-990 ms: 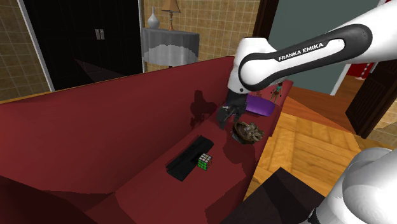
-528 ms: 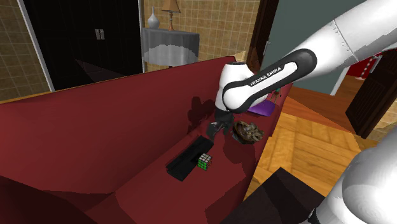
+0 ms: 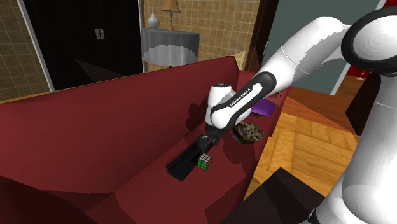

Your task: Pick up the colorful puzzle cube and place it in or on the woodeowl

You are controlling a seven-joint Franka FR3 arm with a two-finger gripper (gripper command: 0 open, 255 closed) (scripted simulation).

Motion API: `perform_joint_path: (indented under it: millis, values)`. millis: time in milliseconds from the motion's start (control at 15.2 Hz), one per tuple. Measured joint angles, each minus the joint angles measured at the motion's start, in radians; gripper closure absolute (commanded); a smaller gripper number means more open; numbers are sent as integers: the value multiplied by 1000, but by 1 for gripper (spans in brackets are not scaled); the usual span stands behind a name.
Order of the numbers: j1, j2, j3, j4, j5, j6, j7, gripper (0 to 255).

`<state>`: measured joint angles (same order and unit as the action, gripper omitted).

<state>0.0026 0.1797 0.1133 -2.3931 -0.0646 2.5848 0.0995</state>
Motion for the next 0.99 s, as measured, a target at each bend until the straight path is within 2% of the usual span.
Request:
perform_joint_path:
  millis: [330,990]
  values:
    - [17,197,-23,97,-57,86,23,0]
    - [34,329,-47,137,-85,175,41,0]
